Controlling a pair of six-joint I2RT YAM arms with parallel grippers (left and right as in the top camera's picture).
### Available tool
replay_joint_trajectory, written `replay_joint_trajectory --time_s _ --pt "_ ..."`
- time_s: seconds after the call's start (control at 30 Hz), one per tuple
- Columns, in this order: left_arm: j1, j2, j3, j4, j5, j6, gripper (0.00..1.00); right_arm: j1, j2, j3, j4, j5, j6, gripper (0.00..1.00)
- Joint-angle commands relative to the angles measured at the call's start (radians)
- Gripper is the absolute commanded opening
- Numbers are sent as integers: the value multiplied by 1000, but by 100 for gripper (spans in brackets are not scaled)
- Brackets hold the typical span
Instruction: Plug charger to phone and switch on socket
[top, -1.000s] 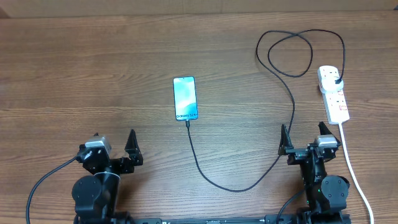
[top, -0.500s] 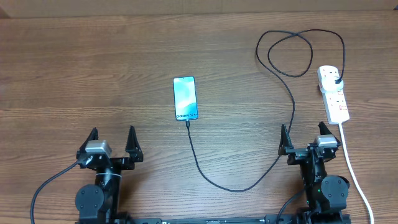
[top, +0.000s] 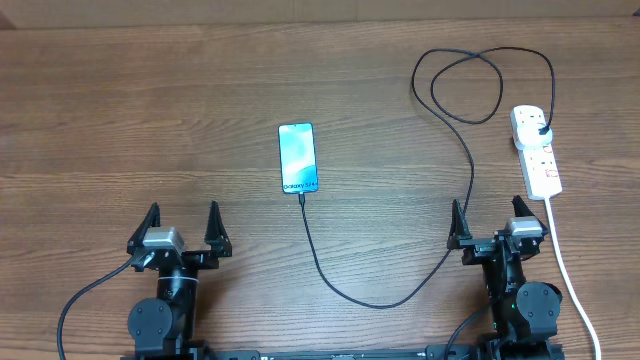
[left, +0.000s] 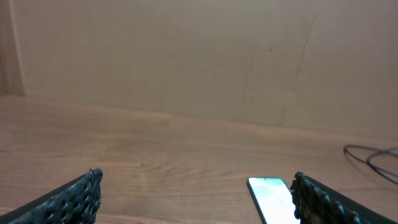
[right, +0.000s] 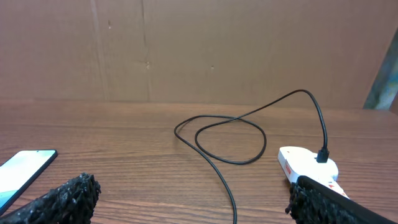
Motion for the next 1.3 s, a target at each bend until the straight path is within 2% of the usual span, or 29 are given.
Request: replay_joint_trajectory --time_s 0.0,0.27,0.53,0.8,1.27 --pt "10 -12 -25 15 -41 15 100 -5 -10 -11 8 9 5 100" --pt "10 -12 -25 41 -74 20 100 -5 -10 -11 8 10 5 100" --pt "10 -12 -25 -109 -82 48 100 -5 -9 -11 8 9 5 100" --pt "9 -12 -25 -109 -65 130 100 -5 -9 -11 8 9 5 100" --pt "9 -12 -25 -110 -61 132 100 -5 -9 -11 8 9 5 100"
